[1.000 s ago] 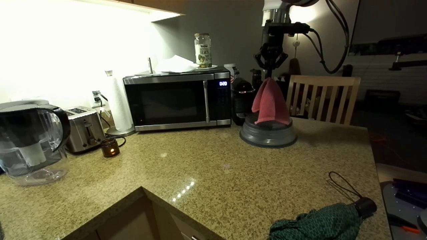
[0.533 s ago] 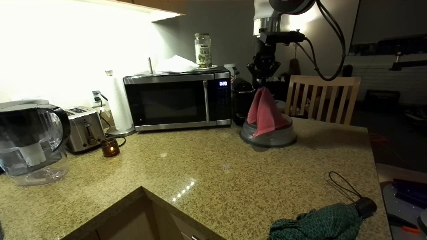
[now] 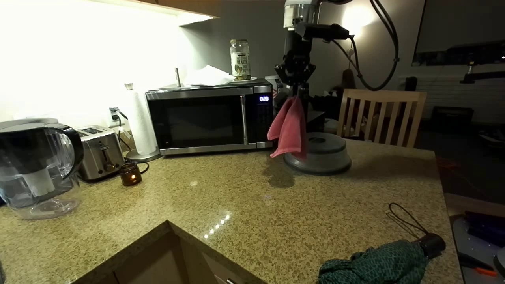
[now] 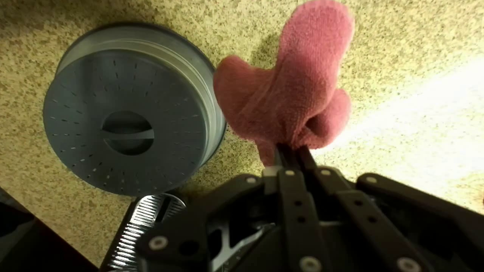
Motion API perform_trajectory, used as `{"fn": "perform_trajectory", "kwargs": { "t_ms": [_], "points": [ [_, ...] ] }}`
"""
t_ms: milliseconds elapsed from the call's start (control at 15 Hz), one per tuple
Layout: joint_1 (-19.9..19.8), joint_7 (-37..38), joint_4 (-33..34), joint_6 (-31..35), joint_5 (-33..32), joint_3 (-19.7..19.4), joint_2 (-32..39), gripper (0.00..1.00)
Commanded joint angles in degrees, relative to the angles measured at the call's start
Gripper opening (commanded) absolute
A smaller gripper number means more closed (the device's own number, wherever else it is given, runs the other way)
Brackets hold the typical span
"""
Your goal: Pick up the pink cloth and put it on the left side of the counter
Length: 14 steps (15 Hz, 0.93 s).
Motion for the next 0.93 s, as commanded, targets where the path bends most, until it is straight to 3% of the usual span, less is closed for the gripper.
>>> {"fn": "perform_trajectory", "kwargs": {
  "t_ms": [0, 867],
  "points": [
    [-0.7, -1.7, 1.4, -1.3, 1.2, -0.7, -0.1, 0.04],
    [-6.4, 7.0, -6.4, 0.7, 1.2, -6.6, -7.6, 0.04]
  ]
}}
